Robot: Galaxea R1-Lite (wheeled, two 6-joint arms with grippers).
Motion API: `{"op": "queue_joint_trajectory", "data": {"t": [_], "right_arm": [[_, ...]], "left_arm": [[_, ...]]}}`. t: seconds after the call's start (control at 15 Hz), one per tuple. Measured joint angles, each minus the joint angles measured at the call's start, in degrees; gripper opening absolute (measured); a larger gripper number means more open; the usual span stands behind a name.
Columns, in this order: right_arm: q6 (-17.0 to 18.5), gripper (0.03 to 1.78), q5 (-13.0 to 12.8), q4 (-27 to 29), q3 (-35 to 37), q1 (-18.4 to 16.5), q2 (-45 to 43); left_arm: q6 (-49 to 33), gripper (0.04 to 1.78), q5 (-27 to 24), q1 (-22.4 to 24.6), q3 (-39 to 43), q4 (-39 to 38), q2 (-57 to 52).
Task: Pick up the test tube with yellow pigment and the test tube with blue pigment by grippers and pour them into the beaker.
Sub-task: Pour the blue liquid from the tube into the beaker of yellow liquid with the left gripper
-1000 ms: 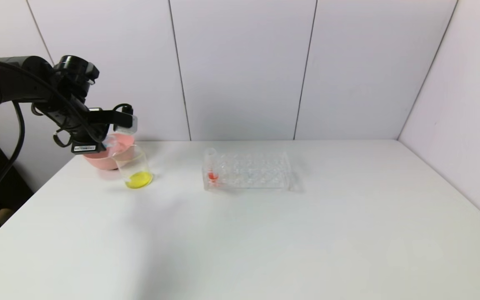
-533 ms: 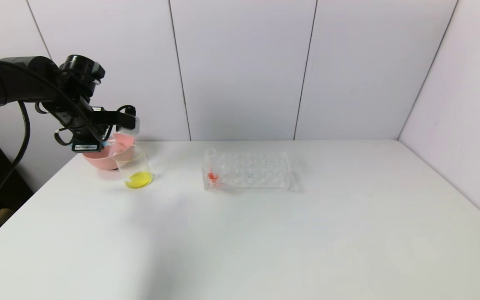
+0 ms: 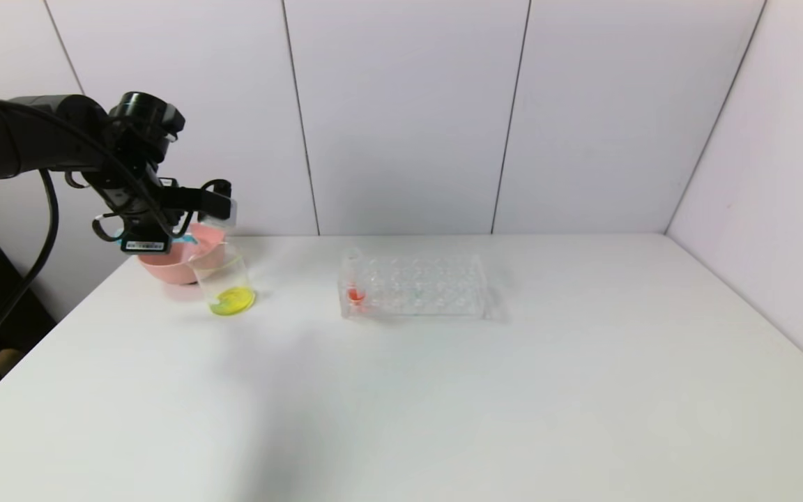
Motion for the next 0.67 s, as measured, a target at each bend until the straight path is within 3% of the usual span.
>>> {"op": "queue_joint_trajectory", "data": {"t": [0.67], "right_arm": [[0.0, 1.71, 0.0, 0.0, 0.0, 0.0, 0.0]], "left_arm": [[1.3, 0.44, 1.8, -0.7, 0.0, 0.0, 0.0]]}}
